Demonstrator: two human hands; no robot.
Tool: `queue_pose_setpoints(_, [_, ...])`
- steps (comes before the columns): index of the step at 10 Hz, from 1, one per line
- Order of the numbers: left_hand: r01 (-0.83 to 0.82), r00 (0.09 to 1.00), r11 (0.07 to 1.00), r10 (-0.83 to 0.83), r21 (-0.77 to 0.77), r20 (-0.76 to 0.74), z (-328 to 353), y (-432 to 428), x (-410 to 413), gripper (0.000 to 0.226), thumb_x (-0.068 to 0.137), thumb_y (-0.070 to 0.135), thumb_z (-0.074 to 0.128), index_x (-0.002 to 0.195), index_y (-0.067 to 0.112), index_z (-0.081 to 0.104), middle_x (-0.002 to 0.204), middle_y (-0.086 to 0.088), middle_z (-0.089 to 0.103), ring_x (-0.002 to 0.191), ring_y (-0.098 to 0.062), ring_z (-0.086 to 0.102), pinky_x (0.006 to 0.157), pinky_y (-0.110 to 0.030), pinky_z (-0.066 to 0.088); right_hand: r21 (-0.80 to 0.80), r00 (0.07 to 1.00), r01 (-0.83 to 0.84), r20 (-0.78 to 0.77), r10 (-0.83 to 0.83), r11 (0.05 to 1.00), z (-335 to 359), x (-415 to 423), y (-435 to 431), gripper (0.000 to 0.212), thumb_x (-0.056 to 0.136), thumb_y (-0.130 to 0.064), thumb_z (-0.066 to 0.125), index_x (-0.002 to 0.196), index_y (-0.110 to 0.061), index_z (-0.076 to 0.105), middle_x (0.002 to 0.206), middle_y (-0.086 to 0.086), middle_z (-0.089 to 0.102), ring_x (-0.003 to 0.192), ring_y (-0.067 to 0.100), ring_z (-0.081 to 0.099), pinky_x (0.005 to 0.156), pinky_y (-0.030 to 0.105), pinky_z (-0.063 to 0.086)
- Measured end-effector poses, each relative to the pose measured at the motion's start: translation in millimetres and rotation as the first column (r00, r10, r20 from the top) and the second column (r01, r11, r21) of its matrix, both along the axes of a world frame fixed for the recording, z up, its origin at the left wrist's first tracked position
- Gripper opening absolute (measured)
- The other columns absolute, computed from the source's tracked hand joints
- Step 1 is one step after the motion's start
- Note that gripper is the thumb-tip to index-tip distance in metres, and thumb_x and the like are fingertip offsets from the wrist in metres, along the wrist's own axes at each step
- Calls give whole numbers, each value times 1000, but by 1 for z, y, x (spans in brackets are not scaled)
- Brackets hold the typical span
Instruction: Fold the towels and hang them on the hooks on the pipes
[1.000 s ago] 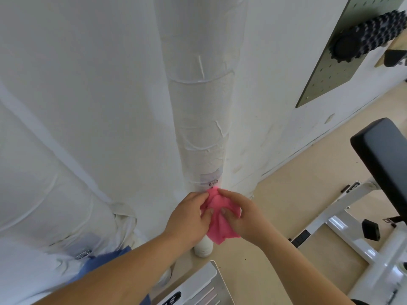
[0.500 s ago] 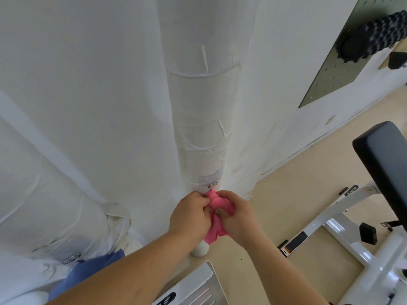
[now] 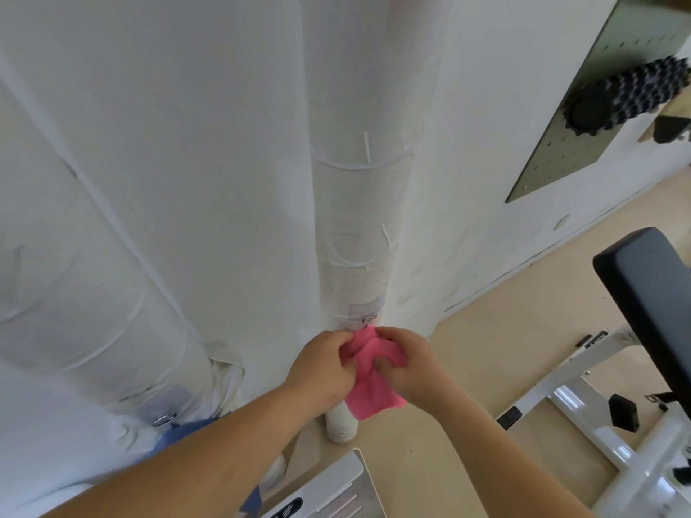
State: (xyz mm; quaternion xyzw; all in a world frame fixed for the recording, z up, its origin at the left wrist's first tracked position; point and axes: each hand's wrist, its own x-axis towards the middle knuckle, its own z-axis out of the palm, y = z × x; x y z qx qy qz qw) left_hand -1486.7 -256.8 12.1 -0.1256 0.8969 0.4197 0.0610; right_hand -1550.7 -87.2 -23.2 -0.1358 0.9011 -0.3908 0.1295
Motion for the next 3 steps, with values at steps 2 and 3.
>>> queue_pose_setpoints(2, [0,1000,1000,0,26,-2,1,-6,5,34,92,19,60,124,29,66,121,8,67,112,-13,63,100,-34,52,85,1000,-4,-10,5,996,10,-1,5,52,80,-30,53,131,-32,65,129,-8,67,125,17,57,107,37,47])
queue_pose_setpoints(3, [-22,1000,999,22,27,-4,4,-6,8,31,94,19,60,123,29,66,120,10,66,111,-12,62,98,-30,52,69,999,40,-29,-38,997,17,0,4,45,90,-21,54,133,-24,65,134,-3,65,127,19,56,108,38,47])
